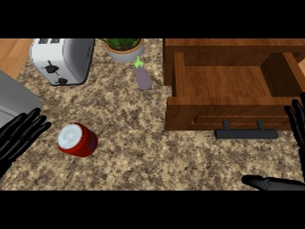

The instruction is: Pick up the can, place it into the drawer and close the drawer

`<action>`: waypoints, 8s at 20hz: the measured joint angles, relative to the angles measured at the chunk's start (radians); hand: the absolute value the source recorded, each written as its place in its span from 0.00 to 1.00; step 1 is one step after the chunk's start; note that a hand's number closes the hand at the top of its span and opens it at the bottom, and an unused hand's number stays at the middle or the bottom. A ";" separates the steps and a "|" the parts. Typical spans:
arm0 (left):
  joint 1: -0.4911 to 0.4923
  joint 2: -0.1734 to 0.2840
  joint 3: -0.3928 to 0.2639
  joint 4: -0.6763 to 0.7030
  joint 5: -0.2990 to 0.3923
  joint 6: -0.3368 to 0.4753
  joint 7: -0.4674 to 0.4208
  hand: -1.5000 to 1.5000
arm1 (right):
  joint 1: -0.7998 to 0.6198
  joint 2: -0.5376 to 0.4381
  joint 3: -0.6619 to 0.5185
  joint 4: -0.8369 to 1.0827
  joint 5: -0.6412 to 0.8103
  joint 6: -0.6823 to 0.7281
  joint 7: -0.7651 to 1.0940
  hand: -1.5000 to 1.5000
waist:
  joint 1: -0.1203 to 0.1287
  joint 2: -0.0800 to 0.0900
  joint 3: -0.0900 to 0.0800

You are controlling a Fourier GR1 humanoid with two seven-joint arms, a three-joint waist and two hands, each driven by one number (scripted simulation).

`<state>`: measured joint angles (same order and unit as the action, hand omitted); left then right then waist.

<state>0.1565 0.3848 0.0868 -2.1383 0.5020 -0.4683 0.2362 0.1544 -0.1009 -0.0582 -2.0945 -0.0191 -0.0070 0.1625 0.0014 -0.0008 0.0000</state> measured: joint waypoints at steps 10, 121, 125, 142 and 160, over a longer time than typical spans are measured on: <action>-0.009 -0.038 0.073 0.066 0.021 -0.043 0.056 0.00 | 0.069 0.003 -0.048 -0.003 -0.038 0.063 -0.052 0.00 | -0.003 0.000 0.000; -0.498 -0.233 0.186 1.379 -0.509 0.178 -0.739 1.00 | 0.150 0.086 -0.205 -0.090 -0.090 0.229 -0.068 0.00 | 0.003 -0.002 0.001; -0.486 -0.279 0.218 1.276 -0.477 0.307 -0.682 1.00 | 0.150 0.083 -0.212 -0.093 -0.100 0.235 -0.062 0.00 | 0.003 -0.003 0.001; -0.565 -0.381 -0.055 0.778 -0.504 0.576 -0.262 1.00 | 0.162 0.086 -0.225 -0.112 -0.115 0.233 -0.069 0.00 | -0.007 -0.001 0.000; -1.101 -0.385 -0.255 0.942 -0.485 0.872 0.014 1.00 | 0.140 0.082 -0.229 -0.108 -0.105 0.230 -0.063 0.00 | -0.022 0.002 0.001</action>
<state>-0.9448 0.0001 -0.1683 -1.1966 0.0174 0.4034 0.2500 0.2943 -0.0191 -0.2867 -2.2026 -0.1236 0.2227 0.0990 -0.0210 0.0015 0.0005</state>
